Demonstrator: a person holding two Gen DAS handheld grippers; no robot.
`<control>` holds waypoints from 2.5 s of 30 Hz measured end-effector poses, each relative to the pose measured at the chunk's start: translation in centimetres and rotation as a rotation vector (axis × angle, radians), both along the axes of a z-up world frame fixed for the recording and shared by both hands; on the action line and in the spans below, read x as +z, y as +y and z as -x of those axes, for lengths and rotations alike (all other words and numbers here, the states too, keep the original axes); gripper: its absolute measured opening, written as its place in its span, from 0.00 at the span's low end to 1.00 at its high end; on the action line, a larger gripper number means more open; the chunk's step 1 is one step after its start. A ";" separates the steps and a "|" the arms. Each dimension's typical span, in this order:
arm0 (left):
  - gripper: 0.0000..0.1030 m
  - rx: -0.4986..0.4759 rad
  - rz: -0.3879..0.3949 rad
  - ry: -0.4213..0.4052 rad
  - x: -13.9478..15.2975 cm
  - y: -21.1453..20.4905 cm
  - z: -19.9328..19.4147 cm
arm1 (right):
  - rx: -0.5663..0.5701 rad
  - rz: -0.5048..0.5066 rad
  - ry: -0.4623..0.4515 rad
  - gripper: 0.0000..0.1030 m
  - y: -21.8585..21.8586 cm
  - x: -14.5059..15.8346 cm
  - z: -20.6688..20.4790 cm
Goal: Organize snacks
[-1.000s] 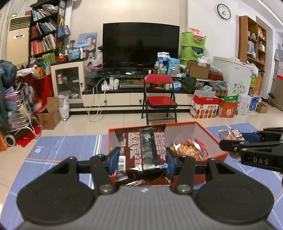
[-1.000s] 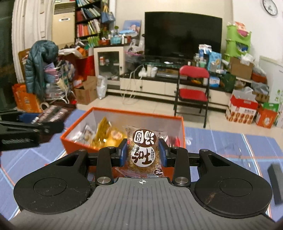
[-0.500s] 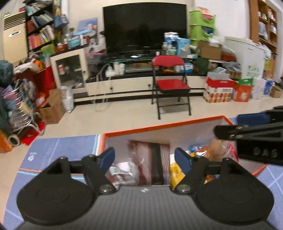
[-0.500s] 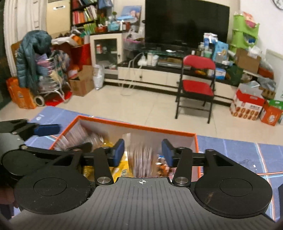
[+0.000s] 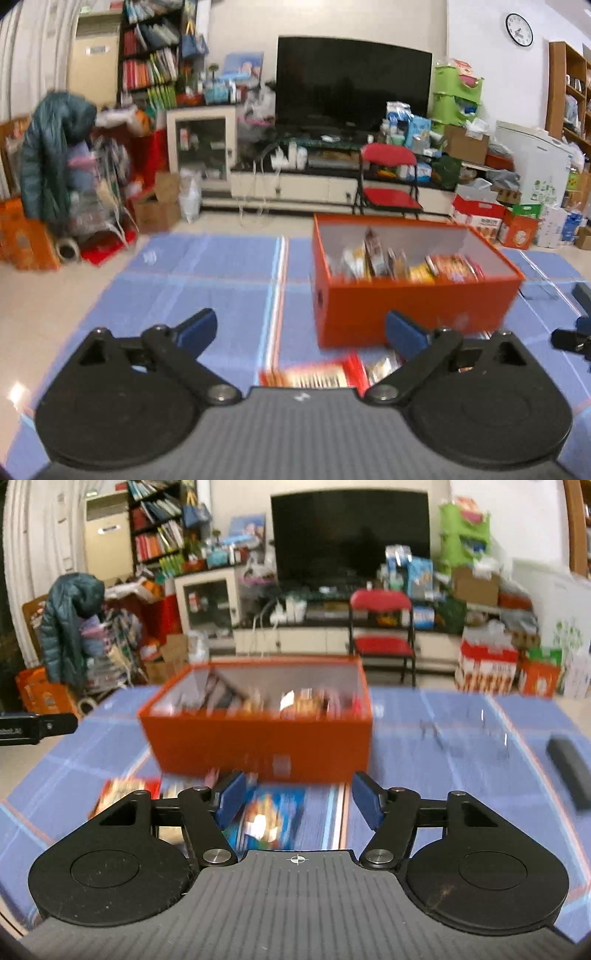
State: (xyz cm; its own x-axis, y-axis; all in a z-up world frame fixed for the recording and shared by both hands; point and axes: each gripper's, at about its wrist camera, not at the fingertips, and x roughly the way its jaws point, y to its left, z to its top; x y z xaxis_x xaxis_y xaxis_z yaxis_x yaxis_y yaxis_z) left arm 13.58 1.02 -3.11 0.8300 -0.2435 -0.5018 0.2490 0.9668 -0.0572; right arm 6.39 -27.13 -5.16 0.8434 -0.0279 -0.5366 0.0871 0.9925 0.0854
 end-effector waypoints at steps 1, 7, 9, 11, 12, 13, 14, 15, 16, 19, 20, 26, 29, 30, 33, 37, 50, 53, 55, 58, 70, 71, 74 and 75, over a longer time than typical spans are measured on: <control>0.95 -0.011 -0.003 0.017 -0.7 0.2 0.4 | 0.003 -0.001 0.027 0.52 0.2 -1.0 0.2; 0.94 -0.463 -0.115 -0.100 -3.2 -3.5 3.6 | 0.021 0.008 0.103 0.53 -0.4 -4.1 -1.5; 0.94 -0.603 -0.155 -0.125 -4.5 -5.0 3.6 | -0.012 -0.005 0.122 0.53 -1.0 -4.6 -2.9; 0.94 -0.688 -0.196 -0.133 -5.6 -6.3 3.4 | -0.029 -0.027 0.126 0.53 -1.7 -5.0 -3.7; 0.93 -0.706 -0.238 -0.132 -6.1 -6.9 3.2 | -0.034 -0.034 0.129 0.53 -1.9 -5.1 -4.2; 0.93 -0.696 -0.264 -0.126 -6.4 -7.1 3.0 | -0.034 -0.036 0.132 0.53 -1.9 -5.3 -4.5; 0.93 -0.668 -0.270 -0.119 -6.5 -6.8 2.6 | -0.033 -0.041 0.132 0.53 -1.8 -5.5 -4.9; 0.93 -0.629 -0.257 -0.096 -6.5 -6.3 1.9 | -0.027 -0.049 0.133 0.53 -1.5 -5.8 -5.5; 0.94 -0.587 -0.239 -0.073 -6.4 -5.7 1.3 | -0.015 -0.051 0.130 0.53 -1.1 -6.0 -5.9; 0.99 -0.409 -0.139 -0.019 -6.1 -3.5 -0.5 | 0.010 -0.021 0.126 0.53 0.6 -7.3 -7.3; 0.99 -0.352 -0.103 0.004 -6.2 -3.0 -0.9 | 0.023 -0.019 0.134 0.53 1.1 -7.7 -7.7; 0.99 -0.114 0.063 0.165 -7.2 -1.2 -3.3 | 0.024 0.044 0.132 0.61 2.9 -9.2 -8.3; 0.99 -0.158 0.026 0.130 -7.2 -1.2 -3.5 | 0.021 0.007 0.153 0.61 2.6 -9.5 -8.6; 0.99 -0.244 -0.003 0.097 -7.1 -1.4 -3.3 | 0.021 -0.021 0.168 0.61 2.4 -9.7 -8.7; 0.99 -0.500 -0.144 -0.090 -6.5 -1.5 -2.7 | 0.028 -0.052 0.181 0.60 1.8 -9.9 -8.9; 0.99 -0.778 -0.275 -0.144 -6.9 -1.8 -3.0 | 0.057 -0.040 0.187 0.57 1.7 -9.9 -8.9; 1.00 -0.984 -0.312 0.108 -10.1 -1.4 -10.3 | 0.089 -0.027 0.199 0.59 1.5 -9.8 -9.6; 1.00 -0.929 -0.291 0.167 -10.5 -0.6 -9.3 | 0.084 -0.032 0.203 0.59 1.4 -9.8 -9.7; 1.00 -0.878 -0.276 0.153 -10.5 0.1 -7.7 | 0.079 -0.035 0.206 0.59 1.4 -9.8 -9.7; 1.00 -0.779 -0.210 0.137 -10.1 1.1 -3.9 | 0.074 -0.037 0.210 0.59 1.5 -9.7 -9.5; 0.99 -0.283 -0.186 0.155 -7.4 -0.2 1.8 | 0.061 0.025 0.163 0.59 2.2 -10.3 -8.8; 0.99 -0.288 -0.189 0.146 -7.5 -0.2 1.6 | 0.061 0.025 0.161 0.59 2.1 -10.3 -8.9; 0.99 -0.282 -0.216 0.130 -8.5 -0.8 0.5 | 0.062 0.028 0.156 0.60 2.1 -10.3 -9.1; 0.99 -0.281 -0.219 0.142 -8.8 -1.1 0.1 | 0.062 0.030 0.156 0.60 2.1 -10.3 -9.1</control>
